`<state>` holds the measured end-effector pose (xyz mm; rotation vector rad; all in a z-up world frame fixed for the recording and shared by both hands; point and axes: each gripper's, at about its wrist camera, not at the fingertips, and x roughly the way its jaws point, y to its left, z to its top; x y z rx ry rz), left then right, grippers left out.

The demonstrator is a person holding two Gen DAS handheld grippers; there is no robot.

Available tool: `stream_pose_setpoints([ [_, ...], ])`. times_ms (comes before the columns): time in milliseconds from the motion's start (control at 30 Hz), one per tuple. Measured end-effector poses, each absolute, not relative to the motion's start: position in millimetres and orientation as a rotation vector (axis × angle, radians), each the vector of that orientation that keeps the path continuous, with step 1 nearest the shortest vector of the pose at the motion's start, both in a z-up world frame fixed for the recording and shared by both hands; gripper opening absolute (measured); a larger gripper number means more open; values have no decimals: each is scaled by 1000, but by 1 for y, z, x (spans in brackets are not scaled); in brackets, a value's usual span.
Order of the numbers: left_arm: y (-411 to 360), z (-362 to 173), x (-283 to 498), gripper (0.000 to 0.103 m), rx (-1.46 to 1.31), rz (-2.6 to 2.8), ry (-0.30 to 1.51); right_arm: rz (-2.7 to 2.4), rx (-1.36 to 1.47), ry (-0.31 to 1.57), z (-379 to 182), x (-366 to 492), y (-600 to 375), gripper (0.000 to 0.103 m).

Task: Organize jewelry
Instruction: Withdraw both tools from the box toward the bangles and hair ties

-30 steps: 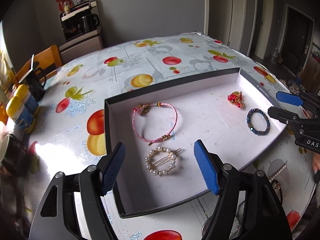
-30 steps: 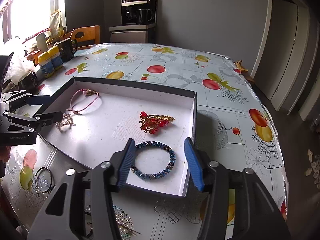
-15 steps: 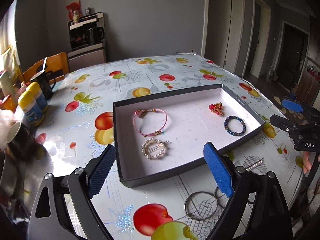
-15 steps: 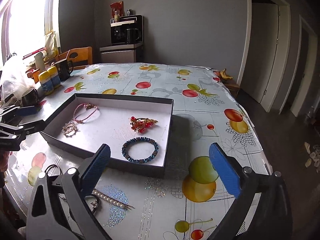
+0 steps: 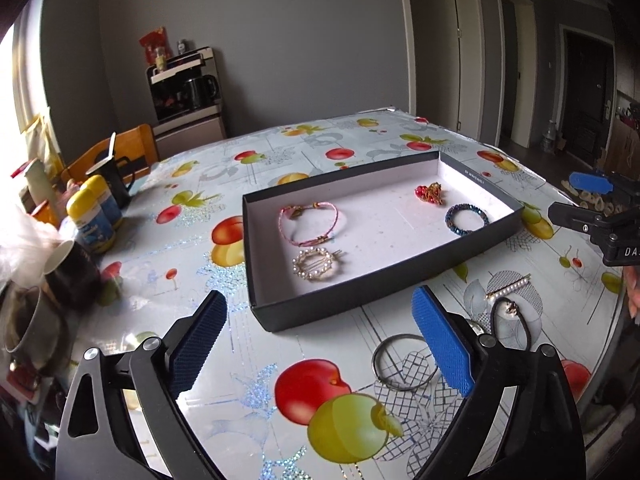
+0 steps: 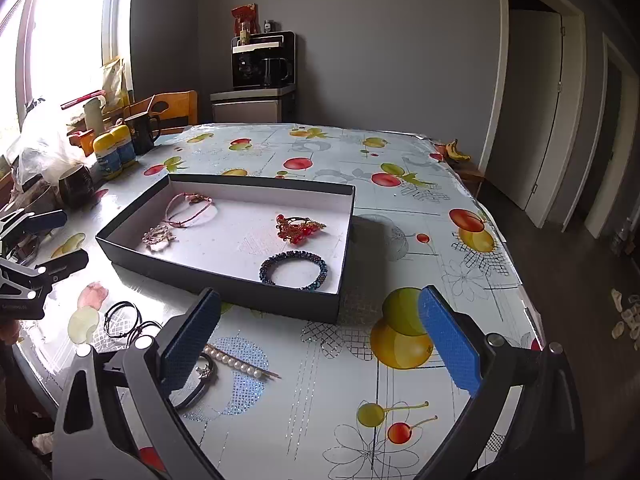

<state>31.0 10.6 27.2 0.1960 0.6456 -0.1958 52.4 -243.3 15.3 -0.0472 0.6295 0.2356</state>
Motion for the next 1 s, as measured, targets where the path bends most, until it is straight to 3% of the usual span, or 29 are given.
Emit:
stream_pose_setpoints([
  [800, 1, -15, 20, 96, 224, -346, 848, 300, -97, 704, -13, 24, -243, 97],
  [1000, -10, -18, 12, 96, 269, -392, 818, 323, -106, 716, -18, 25, -239, 97],
])
